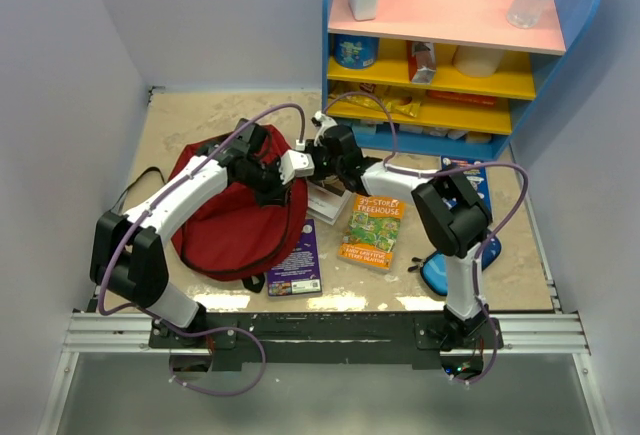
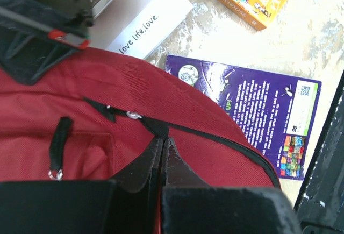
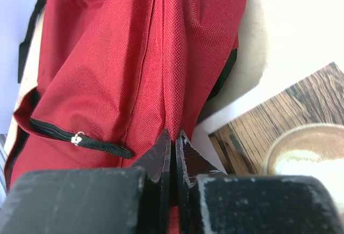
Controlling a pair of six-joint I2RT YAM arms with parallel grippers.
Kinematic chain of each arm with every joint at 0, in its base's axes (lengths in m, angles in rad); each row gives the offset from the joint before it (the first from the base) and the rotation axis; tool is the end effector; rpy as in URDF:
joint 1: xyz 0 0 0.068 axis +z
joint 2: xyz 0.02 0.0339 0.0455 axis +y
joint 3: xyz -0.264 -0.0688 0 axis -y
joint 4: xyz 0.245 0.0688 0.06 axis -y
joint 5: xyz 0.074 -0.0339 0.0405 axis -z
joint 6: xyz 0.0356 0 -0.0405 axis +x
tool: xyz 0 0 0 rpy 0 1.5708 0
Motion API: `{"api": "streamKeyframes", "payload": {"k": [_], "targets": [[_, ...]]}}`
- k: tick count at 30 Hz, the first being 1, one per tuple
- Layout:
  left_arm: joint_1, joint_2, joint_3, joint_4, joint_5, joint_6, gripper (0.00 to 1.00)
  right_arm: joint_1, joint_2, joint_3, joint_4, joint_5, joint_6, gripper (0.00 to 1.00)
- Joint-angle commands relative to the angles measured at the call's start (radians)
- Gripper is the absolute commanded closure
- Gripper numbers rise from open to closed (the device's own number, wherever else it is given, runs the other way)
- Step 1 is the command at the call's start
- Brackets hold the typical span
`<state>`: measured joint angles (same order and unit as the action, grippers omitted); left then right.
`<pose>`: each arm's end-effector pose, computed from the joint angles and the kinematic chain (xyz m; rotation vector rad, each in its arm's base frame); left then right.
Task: Pack the student bag
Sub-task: Unzip the student bag at the center of the board.
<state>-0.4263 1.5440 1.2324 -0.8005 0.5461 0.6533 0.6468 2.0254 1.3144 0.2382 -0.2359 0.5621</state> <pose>0.2753 -0.1453 0.2658 1.4575 2.1073 -0.6438 0.3600 0.2823 0.1868 -0.2495 2.1655 0.9678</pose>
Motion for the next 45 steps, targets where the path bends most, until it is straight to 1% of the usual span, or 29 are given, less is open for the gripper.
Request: {"api": "streamKeyframes", "payload": {"k": [1, 5, 6, 7, 10, 17, 26, 30, 31, 32, 33, 34, 35, 36, 37, 38, 40, 42, 43, 45], "targets": [[0.001, -0.045, 0.007, -0.040, 0.043, 0.051, 1.00, -0.003, 0.016, 0.111, 0.029, -0.010, 0.021, 1.00], [0.001, -0.054, 0.007, -0.091, 0.057, 0.086, 1.00, -0.004, 0.059, 0.238, -0.034, 0.052, -0.024, 1.00], [0.001, -0.053, 0.007, -0.109, 0.055, 0.091, 1.00, -0.003, 0.070, 0.259, -0.068, 0.066, -0.054, 1.00], [0.000, -0.051, 0.010, -0.120, 0.054, 0.100, 1.00, -0.003, 0.078, 0.276, -0.076, 0.102, -0.065, 1.00], [0.000, -0.056, 0.012, -0.161, 0.051, 0.129, 1.00, -0.004, 0.104, 0.324, -0.102, 0.145, -0.102, 1.00], [0.000, -0.065, 0.006, -0.258, 0.054, 0.216, 1.00, -0.030, 0.173, 0.454, -0.155, 0.167, -0.120, 1.00], [-0.005, -0.099, 0.030, -0.515, 0.094, 0.422, 1.00, -0.030, 0.315, 0.683, -0.272, 0.198, -0.185, 1.00], [-0.003, -0.145, -0.013, -0.516, 0.048, 0.430, 1.00, -0.032, 0.329, 0.704, -0.278, 0.233, -0.195, 1.00], [-0.003, -0.151, -0.014, -0.514, 0.041, 0.424, 1.00, -0.032, 0.317, 0.700, -0.281, 0.233, -0.194, 0.85], [-0.003, -0.153, -0.016, -0.470, 0.035, 0.401, 1.00, -0.032, 0.303, 0.691, -0.284, 0.233, -0.183, 0.79], [-0.002, -0.156, -0.020, -0.432, 0.016, 0.334, 1.00, -0.030, 0.283, 0.671, -0.277, 0.233, -0.177, 0.74], [-0.002, -0.163, -0.031, -0.392, 0.006, 0.306, 1.00, -0.029, 0.251, 0.595, -0.264, 0.233, -0.165, 0.63], [0.000, -0.168, -0.037, -0.308, 0.008, 0.281, 1.00, -0.029, 0.180, 0.542, -0.245, 0.233, -0.127, 0.56], [0.000, -0.173, -0.042, -0.264, 0.003, 0.223, 1.00, -0.027, 0.133, 0.487, -0.185, 0.225, -0.108, 0.51], [-0.002, -0.170, -0.045, -0.228, 0.003, 0.204, 1.00, -0.019, 0.093, 0.391, -0.169, 0.216, -0.094, 0.35], [-0.002, -0.164, -0.040, -0.180, 0.002, 0.186, 1.00, -0.010, 0.023, 0.355, -0.166, 0.216, -0.082, 0.32], [-0.002, -0.133, -0.016, -0.161, 0.003, 0.163, 1.00, 0.025, -0.034, 0.263, -0.197, 0.221, -0.079, 0.29], [-0.002, -0.113, -0.005, -0.149, 0.002, 0.158, 1.00, 0.059, -0.126, 0.186, -0.204, 0.233, -0.051, 0.29], [-0.002, -0.102, -0.002, -0.149, 0.000, 0.163, 1.00, 0.097, -0.154, 0.108, -0.197, 0.233, -0.036, 0.30], [-0.002, -0.099, -0.008, -0.140, -0.002, 0.169, 1.00, 0.134, -0.198, 0.048, -0.192, 0.263, 0.015, 0.30]]}}
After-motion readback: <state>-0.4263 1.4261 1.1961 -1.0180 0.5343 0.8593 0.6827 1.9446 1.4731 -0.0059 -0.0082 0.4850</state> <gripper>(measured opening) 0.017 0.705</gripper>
